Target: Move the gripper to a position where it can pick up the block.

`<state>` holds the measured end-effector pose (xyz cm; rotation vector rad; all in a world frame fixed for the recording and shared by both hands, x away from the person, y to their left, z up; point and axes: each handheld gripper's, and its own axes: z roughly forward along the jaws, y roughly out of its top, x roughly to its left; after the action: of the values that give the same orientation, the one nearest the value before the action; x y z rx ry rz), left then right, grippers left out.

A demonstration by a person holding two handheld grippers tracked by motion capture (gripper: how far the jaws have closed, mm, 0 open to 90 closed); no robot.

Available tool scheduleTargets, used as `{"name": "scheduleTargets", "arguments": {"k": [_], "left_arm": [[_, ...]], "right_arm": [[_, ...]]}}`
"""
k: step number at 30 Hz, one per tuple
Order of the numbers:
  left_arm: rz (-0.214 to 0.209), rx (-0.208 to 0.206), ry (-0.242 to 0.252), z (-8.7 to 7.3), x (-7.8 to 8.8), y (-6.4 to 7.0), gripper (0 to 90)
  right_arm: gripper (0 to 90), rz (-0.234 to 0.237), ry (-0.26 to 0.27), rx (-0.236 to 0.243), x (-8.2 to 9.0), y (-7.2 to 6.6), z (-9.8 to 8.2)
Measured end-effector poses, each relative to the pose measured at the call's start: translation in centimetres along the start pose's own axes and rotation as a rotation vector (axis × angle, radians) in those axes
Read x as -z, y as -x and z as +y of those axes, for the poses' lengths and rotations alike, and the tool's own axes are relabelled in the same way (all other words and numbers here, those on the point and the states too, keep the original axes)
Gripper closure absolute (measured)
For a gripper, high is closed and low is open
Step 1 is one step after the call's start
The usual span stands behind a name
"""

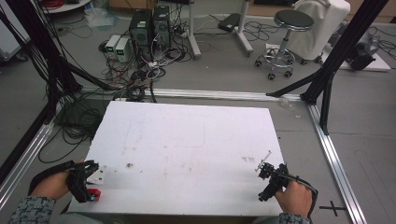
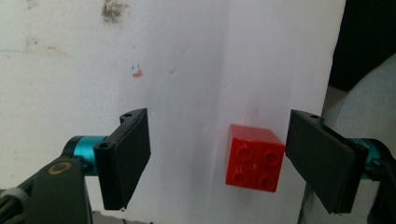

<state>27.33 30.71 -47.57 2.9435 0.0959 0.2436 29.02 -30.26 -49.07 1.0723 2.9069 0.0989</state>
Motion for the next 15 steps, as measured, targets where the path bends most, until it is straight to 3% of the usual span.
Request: {"name": "scheduleTargets", "arguments": {"k": [5, 15], "left_arm": [[-0.024, -0.020, -0.015, -0.6, -0.1, 0.2, 22.7], [-0.032, -0.050, -0.052, -1.6, -1.0, 0.7, 22.8]], "right_arm": [[1.4, 0.002, 0.006, -0.001, 0.0, 0.1, -0.1], [1.4, -0.006, 0.015, -0.006, 0.1, 0.0, -0.1]]}}
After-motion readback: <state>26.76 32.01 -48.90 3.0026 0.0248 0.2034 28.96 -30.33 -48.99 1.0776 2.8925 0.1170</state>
